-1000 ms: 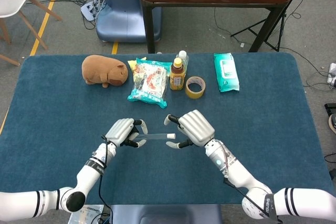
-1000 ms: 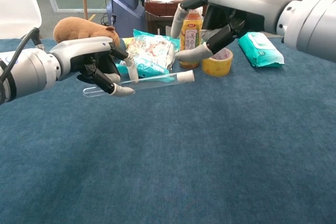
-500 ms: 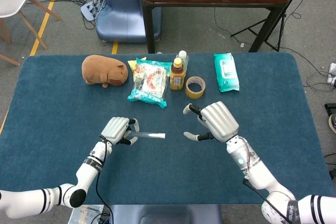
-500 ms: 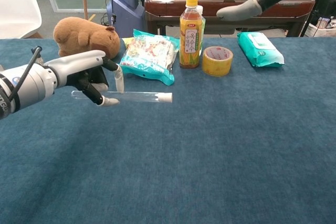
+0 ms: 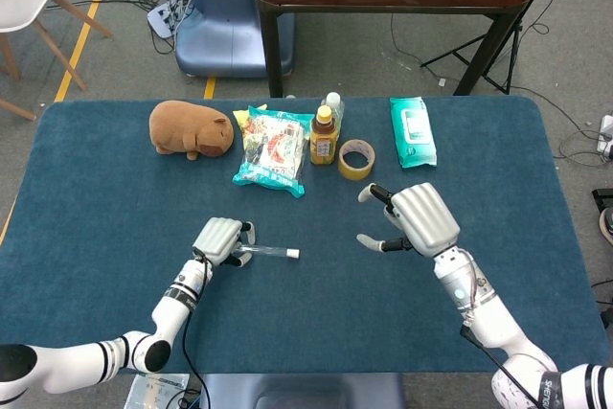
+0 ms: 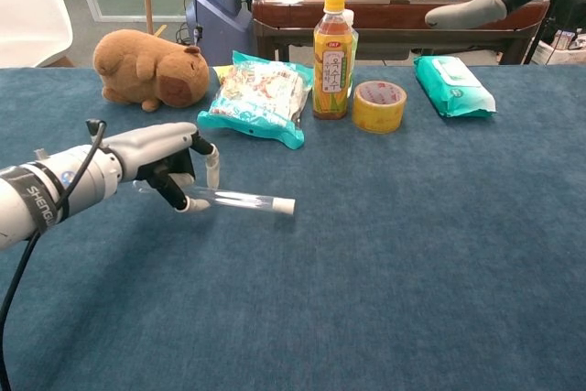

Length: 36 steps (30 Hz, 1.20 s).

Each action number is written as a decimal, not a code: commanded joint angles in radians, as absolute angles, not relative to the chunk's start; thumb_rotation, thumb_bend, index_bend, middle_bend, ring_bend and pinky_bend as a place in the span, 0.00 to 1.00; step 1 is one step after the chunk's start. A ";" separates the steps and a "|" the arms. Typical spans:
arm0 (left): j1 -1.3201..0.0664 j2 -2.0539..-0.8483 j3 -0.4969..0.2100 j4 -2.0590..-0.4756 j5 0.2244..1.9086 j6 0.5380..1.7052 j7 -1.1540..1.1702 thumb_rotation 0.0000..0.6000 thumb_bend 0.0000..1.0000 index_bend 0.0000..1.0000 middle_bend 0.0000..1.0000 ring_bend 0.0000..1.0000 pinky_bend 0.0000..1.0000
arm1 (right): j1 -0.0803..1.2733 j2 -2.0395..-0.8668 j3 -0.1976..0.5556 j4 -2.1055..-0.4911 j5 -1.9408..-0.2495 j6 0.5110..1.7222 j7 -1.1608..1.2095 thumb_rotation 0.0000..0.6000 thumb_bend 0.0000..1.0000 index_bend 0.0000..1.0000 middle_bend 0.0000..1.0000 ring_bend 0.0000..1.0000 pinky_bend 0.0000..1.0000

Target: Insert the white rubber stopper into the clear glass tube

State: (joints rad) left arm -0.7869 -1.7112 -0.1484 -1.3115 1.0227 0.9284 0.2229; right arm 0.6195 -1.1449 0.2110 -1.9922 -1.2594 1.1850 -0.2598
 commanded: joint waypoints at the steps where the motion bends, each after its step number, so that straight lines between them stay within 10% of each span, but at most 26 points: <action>1: -0.791 -1.729 -0.149 -1.292 1.011 0.912 0.238 1.00 0.32 0.63 1.00 1.00 1.00 | 0.616 -1.143 0.211 -1.990 -1.259 1.186 -0.257 0.80 0.18 0.39 1.00 1.00 1.00; 15: -0.789 -1.658 -0.163 -1.405 0.956 0.897 0.324 1.00 0.31 0.17 1.00 1.00 1.00 | 0.591 -1.117 0.219 -1.988 -1.260 1.201 -0.239 0.80 0.18 0.39 1.00 1.00 1.00; 27: -0.670 -1.335 -0.177 -1.677 1.083 1.060 0.252 1.00 0.31 0.17 0.82 0.88 0.91 | 0.491 -0.976 0.158 -1.972 -1.177 1.232 -0.323 0.81 0.18 0.37 0.96 1.00 1.00; 36: -0.518 -1.215 -0.129 -1.655 1.194 1.262 0.201 1.00 0.31 0.18 0.43 0.46 0.60 | 0.395 -0.963 0.107 -1.888 -1.197 1.316 -0.334 0.84 0.18 0.34 0.54 0.52 0.70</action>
